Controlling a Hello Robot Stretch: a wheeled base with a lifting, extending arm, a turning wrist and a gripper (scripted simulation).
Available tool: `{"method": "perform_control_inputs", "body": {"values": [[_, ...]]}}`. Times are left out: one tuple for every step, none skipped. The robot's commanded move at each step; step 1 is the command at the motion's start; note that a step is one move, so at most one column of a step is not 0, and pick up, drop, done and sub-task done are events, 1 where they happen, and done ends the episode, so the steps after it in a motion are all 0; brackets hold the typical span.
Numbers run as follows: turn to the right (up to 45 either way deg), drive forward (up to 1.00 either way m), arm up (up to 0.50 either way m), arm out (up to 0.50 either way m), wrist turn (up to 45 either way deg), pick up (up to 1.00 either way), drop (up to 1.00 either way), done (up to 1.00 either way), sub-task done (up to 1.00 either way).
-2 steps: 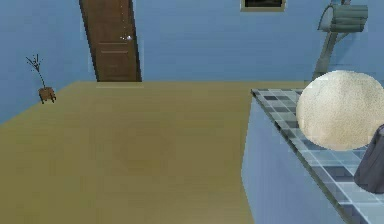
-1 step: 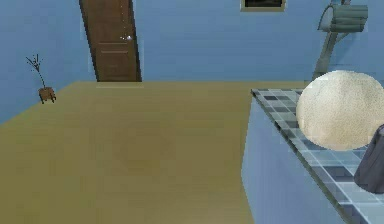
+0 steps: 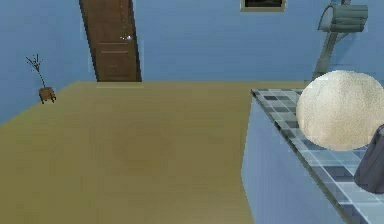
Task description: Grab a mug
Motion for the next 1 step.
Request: {"method": "perform_control_inputs", "body": {"values": [[0.0, 0.0, 0.0, 0.0, 0.0, 1.0, 0.0, 0.0, 0.0]]}}
